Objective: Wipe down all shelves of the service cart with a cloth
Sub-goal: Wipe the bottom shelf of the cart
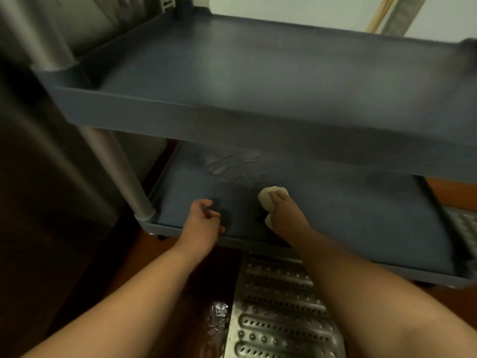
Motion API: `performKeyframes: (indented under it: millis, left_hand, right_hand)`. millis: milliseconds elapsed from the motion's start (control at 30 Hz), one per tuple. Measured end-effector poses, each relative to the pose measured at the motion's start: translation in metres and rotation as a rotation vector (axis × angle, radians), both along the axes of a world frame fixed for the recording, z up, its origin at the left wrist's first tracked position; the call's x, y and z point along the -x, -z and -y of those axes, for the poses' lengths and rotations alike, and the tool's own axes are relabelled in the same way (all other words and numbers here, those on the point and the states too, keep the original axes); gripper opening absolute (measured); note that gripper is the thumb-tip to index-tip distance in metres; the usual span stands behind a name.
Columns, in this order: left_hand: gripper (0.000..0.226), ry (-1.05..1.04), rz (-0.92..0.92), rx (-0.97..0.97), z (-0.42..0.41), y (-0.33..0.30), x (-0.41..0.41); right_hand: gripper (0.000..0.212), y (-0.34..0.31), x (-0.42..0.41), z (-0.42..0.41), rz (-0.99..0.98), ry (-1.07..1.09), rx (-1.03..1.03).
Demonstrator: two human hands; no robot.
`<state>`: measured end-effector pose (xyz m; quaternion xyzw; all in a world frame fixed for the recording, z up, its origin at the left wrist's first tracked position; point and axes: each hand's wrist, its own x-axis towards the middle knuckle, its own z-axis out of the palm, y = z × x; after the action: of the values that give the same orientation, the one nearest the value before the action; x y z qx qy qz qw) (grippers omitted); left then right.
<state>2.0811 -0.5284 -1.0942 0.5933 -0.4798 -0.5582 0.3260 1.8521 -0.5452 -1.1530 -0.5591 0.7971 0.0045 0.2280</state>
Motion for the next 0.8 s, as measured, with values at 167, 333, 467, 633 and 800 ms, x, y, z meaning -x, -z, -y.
performKeyframes:
  millis: [167,333,467,633,800]
  left_hand:
    - [0.035,0.079,-0.021,-0.009,-0.015,0.003,0.068]
    - [0.038,0.155,-0.032,-0.024,-0.024,0.011,0.123]
    - [0.038,0.190,-0.044,-0.025,-0.031,0.017,0.154]
    - [0.036,0.194,-0.035,-0.044,-0.035,0.028,0.169]
    - [0.036,0.184,-0.024,-0.045,-0.027,0.035,0.168]
  right_hand:
    - [0.067,-0.007,0.098,-0.057,0.010,0.200,0.014]
    - [0.066,-0.016,0.187,-0.114,0.003,0.342,0.047]
    - [0.065,-0.020,0.241,-0.151,-0.044,0.439,0.105]
    - [0.063,-0.027,0.280,-0.181,0.029,0.625,0.162]
    - [0.067,-0.029,0.301,-0.173,0.099,0.742,0.238]
